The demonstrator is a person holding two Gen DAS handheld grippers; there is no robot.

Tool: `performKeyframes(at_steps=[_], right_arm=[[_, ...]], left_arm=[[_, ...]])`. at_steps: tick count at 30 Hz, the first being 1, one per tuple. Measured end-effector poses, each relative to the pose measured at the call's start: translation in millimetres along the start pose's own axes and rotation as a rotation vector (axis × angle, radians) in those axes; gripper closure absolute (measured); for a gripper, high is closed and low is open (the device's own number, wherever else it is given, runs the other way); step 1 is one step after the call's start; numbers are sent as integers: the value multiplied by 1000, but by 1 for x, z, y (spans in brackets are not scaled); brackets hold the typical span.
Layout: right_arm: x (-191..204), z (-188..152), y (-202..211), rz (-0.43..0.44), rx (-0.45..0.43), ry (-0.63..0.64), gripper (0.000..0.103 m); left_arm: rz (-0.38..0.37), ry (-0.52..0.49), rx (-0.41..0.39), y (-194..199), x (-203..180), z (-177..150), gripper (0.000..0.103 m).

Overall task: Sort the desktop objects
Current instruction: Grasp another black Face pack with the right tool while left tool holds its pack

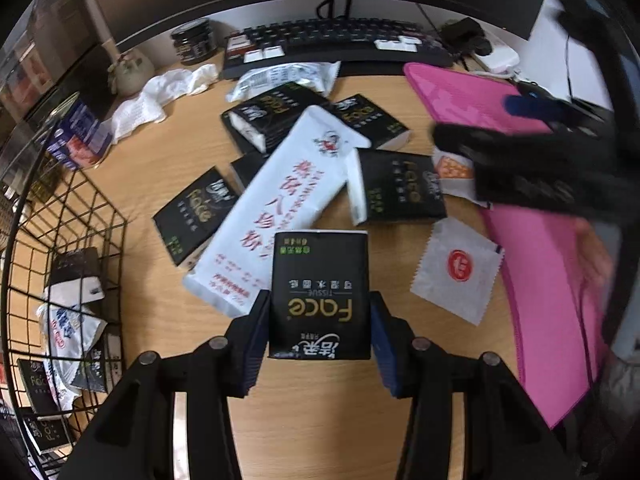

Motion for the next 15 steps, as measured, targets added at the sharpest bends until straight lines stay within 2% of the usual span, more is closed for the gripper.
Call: performKeyframes(at_steps=[3,8,12,13,15], right_arm=[[7,4,-10,-11,8,34,9],[25,-9,-9,1,9,114,14],[39,-27,5,90,37,139,14],[44,-32,6,109,42,149,17],[47,-37,10,105,33,152,21]], left_arm=[[-10,1,6,-5,-4,5,51],[5,19,11,-13,4,10,51],[18,28,1,-11,10,12,51],[16,26,3,-11,10,12,51],[25,29,0,-10,12,11,51]])
Point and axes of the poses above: each gripper's, at about its wrist camera, not at the fingertips, and y roughly against the way its jaws point, x to its left, z to its top, the point moved 10 cm from there along -y, roughly the way its jaws point, and after that the axes turned 13 degrees about -z, right-handed, at the moved point
